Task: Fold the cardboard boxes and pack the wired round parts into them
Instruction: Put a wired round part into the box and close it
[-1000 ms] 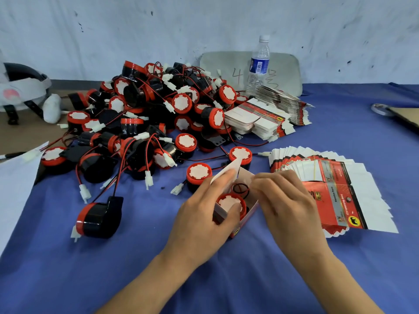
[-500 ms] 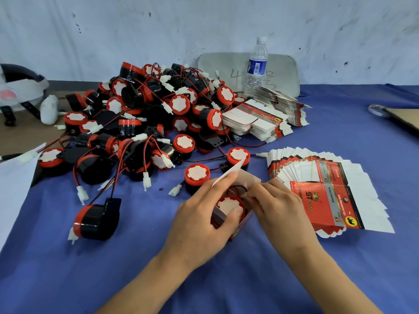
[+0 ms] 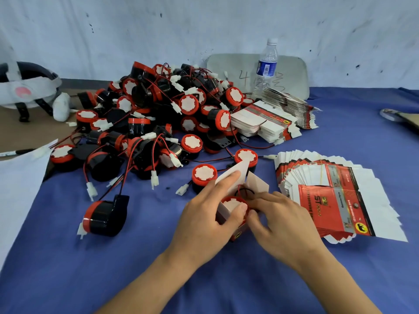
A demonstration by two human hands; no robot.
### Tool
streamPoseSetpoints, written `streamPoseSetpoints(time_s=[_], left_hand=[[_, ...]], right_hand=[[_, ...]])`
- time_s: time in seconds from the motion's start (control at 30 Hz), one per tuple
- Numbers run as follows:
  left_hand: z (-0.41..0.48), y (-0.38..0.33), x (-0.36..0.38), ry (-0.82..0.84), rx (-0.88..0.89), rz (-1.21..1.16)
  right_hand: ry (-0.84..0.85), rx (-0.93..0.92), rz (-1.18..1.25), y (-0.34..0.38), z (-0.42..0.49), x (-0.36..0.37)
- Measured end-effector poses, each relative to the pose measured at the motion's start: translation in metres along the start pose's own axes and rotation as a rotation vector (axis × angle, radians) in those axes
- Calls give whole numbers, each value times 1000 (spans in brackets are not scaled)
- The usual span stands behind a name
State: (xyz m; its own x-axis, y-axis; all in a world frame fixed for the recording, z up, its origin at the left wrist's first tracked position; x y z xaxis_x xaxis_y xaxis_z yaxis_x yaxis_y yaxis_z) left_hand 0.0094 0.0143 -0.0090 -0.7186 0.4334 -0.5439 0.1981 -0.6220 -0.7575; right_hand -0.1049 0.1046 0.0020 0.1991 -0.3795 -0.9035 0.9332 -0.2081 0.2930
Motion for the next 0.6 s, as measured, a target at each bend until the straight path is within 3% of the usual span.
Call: streamPoseSetpoints(time_s=[0.2, 0.53, 0.6], left_hand=[[0, 1, 2, 11, -3, -10], [2, 10, 6, 25, -75, -154], [2, 12, 5, 12, -90, -140]], right_hand=[[-150, -109, -22, 7, -4, -6], [-151, -182, 113, 4, -7, -16], [-245, -194, 178, -1, -7, -21]])
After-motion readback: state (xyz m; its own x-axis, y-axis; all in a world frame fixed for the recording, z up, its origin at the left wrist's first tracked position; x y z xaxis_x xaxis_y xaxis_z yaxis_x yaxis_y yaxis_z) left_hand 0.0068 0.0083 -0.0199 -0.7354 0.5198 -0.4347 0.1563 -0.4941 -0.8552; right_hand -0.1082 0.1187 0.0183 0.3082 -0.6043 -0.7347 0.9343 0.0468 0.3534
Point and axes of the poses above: each hand's wrist, its own z-axis towards the middle knuckle, its own x-axis out of the palm, y = z × x, the point moved 4 cm from there along z, towards the middle knuckle, and after that the axes turned 6 degrees about -x, right-handed, at the moved point
